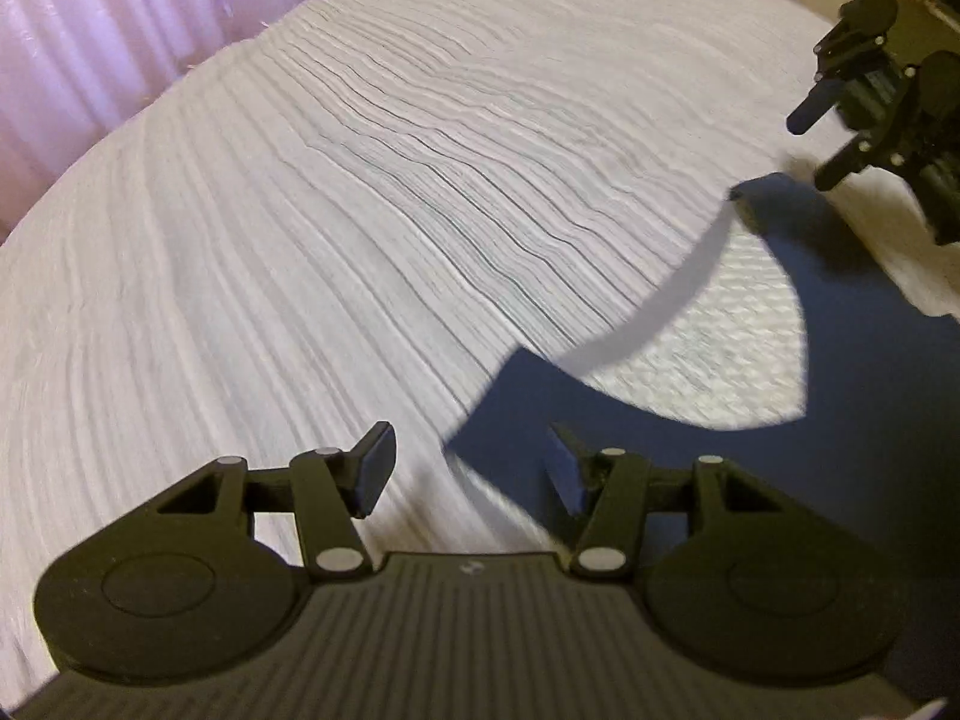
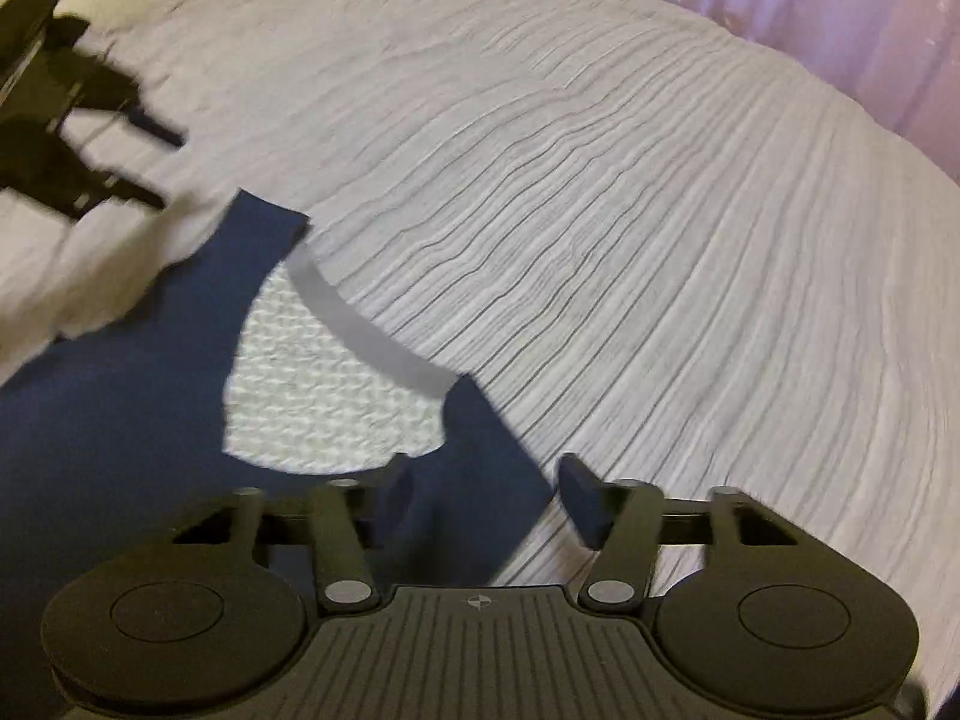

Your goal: Fold clothes

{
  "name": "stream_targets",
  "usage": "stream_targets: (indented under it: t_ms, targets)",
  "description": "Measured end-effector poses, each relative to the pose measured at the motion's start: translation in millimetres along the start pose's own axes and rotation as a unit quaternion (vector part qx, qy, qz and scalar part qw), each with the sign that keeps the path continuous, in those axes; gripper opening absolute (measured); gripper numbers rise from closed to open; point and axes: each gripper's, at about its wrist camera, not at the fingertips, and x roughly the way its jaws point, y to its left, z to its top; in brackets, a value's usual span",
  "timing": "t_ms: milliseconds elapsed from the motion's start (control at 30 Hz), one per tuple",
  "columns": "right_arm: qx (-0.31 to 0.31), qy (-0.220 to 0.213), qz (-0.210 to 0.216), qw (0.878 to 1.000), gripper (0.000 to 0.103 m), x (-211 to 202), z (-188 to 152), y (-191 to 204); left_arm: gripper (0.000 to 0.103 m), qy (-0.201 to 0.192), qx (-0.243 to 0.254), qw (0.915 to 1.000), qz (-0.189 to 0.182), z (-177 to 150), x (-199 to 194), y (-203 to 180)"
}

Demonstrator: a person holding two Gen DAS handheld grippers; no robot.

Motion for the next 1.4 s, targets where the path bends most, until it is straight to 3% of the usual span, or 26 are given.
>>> stream_targets:
  t_ms: [267,467,567,633,800,867,967,1000,1033,1200,1400]
  targets:
    - [-0.017,0.031,0.018,0.999,0.055,49,-9,-23,0.041,0.067,0.049,0.9958,-0.039,6,66,-3]
    - [-0.014,0.046,0.051,0.998,0.054,75,-11,-30,0.036,0.069,0.063,0.9941,-0.055,3,80,-5]
    - [-0.004,0.038,0.094,0.995,0.054,71,-8,-34,0.035,0.069,0.055,0.9936,-0.071,3,78,2]
    - [0.002,0.024,0.100,0.995,0.054,64,-6,-39,0.035,0.066,0.047,0.9934,-0.081,1,76,7]
    - [0.011,0.029,0.090,0.995,0.054,61,-9,-50,0.018,0.063,0.047,0.9928,-0.090,-2,71,12]
    - [0.014,0.039,0.084,0.996,0.035,62,-11,-55,0.016,0.060,0.048,0.9935,-0.085,-4,70,9]
    - [0.003,0.064,0.078,0.995,0.025,75,-18,-48,0.012,0.055,0.047,0.9945,-0.076,-5,68,5]
    - [0.007,0.066,0.079,0.995,0.018,78,-21,-46,0.006,0.052,0.047,0.9949,-0.073,-6,66,4]
    - [0.014,0.066,0.081,0.994,0.002,79,-24,-45,0.002,0.048,0.048,0.9953,-0.068,-6,63,4]
    - [0.014,0.023,0.058,0.998,0.001,35,-34,-28,0.001,0.014,0.057,0.9971,-0.048,-10,30,0]
    - [0.009,-0.033,0.028,0.999,0.001,-22,-45,-6,0.000,-0.046,0.055,0.9968,-0.034,-26,-51,-10]
